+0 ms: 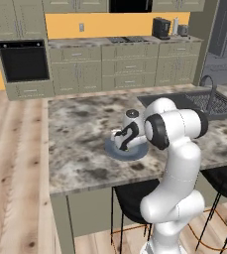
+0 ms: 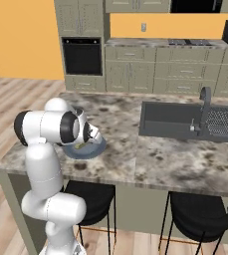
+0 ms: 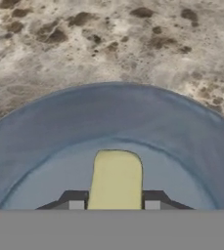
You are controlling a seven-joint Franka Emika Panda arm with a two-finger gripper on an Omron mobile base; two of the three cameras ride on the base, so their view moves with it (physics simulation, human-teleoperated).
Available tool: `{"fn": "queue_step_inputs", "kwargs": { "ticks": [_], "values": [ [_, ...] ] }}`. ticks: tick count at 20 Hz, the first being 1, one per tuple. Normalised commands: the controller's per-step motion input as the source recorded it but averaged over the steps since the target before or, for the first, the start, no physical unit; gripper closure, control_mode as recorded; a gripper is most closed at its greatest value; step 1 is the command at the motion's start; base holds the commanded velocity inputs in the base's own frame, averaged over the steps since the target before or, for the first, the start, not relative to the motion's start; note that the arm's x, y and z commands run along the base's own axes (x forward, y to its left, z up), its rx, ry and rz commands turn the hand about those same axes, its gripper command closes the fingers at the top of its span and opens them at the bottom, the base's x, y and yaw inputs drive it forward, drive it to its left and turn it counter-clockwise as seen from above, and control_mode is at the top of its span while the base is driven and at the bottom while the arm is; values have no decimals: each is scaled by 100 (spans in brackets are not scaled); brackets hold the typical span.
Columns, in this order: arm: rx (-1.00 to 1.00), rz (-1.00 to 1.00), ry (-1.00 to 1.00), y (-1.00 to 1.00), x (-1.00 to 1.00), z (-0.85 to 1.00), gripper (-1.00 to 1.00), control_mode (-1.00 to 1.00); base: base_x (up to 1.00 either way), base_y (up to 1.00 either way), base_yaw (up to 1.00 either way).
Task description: Retrieve the butter from the fridge and place it on a plate on the dining table. Then retrieve the butter knife by the fridge and place it near the plate.
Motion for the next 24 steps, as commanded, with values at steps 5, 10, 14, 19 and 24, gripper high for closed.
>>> {"fn": "queue_step_inputs", "kwargs": {
  "ticks": [5,10,14,19,24],
  "values": [
    [0,0,0,0,0,0,-100,-100,0,0,0],
    [0,0,0,0,0,0,-100,-100,0,0,0],
    [0,0,0,-1,-1,18,-100,-100,0,0,0],
    [1,0,0,0,-26,57,-100,-100,0,0,0],
    [6,0,2,-3,-65,89,-100,-100,0,0,0]
  ]
}}
